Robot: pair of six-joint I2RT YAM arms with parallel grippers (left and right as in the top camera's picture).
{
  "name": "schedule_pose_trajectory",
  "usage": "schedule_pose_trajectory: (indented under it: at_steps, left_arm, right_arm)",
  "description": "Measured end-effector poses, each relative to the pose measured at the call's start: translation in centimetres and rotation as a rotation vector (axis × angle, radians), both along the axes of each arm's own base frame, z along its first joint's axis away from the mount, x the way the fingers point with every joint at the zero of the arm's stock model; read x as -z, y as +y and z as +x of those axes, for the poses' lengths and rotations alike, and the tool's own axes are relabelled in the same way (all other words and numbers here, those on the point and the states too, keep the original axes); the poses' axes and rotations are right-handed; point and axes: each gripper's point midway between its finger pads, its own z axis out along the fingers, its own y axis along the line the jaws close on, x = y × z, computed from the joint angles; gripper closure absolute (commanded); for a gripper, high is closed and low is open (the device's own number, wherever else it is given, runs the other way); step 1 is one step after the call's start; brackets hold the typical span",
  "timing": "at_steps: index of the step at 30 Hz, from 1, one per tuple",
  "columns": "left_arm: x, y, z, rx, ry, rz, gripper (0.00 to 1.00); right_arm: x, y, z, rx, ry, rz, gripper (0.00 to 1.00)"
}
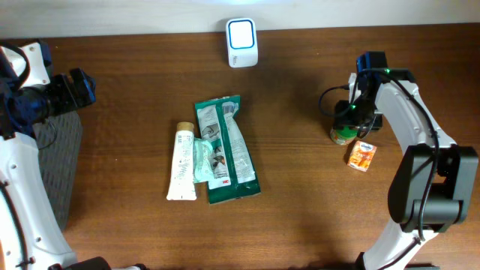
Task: Scan the item barcode
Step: 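Lower jar with right gripper beside the tissue pack at right, then reach right gripper to green packet and grasp its edge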
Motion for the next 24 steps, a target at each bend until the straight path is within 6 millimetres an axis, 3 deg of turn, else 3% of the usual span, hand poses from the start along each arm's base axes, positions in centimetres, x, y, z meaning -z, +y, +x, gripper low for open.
schedule_pose_trajectory:
  at_steps: [2, 5, 8, 10, 11, 12, 13, 15, 16, 18, 21, 24]
  left_arm:
    - [0.0, 0.0, 0.0, 0.0, 0.0, 0.0, 0.01]
    - [0.0, 0.0, 0.0, 0.0, 0.0, 0.0, 0.01]
    - [0.0, 0.0, 0.0, 0.0, 0.0, 0.0, 0.01]
    - [0.0, 0.0, 0.0, 0.0, 0.001, -0.001, 0.01]
    - [0.0, 0.0, 0.0, 0.0, 0.0, 0.0, 0.01]
    - [0.0, 0.0, 0.0, 0.0, 0.0, 0.0, 0.01]
    - [0.0, 0.0, 0.0, 0.0, 0.0, 0.0, 0.01]
    - [0.0, 0.0, 0.0, 0.0, 0.0, 0.0, 0.01]
    - [0.0, 0.0, 0.0, 0.0, 0.0, 0.0, 0.01]
    - [0.0, 0.0, 0.0, 0.0, 0.001, -0.001, 0.01]
    - [0.0, 0.0, 0.0, 0.0, 0.0, 0.0, 0.01]
    - [0.0, 0.0, 0.0, 0.0, 0.0, 0.0, 0.01]
  right_arm:
    - [0.3, 0.0, -0.4, 0.005, 0.011, 0.004, 0.02]
    - [0.1, 0.2, -1.6, 0.005, 0.066, 0.017, 0.02]
    - [-5.1, 1.2, -0.3, -0.001, 0.037, 0.076, 0.02]
    - [-8.6, 4.0, 1.3, -0.049, -0.044, 0.156, 0.02]
    - [-8.9, 5.8, 1.3, -0.082, -0.051, 0.197, 0.02]
    - [-9.3, 8.9, 1.7, -0.144, -0.075, 0.262, 0.01]
    - [-9.5, 10.5, 2.1, -0.18, -0.098, 0.288, 0.06]
    - [-9.2, 15.5, 1.9, -0.281, -0.122, 0.343, 0.08]
    - [-7.8, 18.6, 1.6, -0.312, -0.127, 0.37, 0.08]
    - [-5.3, 21.8, 0.7, -0.326, -0.112, 0.417, 0.17]
    - [-1.0, 25.2, -2.7, -0.348, 0.005, 0.505, 0.35]
    - [-0.3, 28.0, -4.9, -0.378, 0.049, 0.53, 0.46]
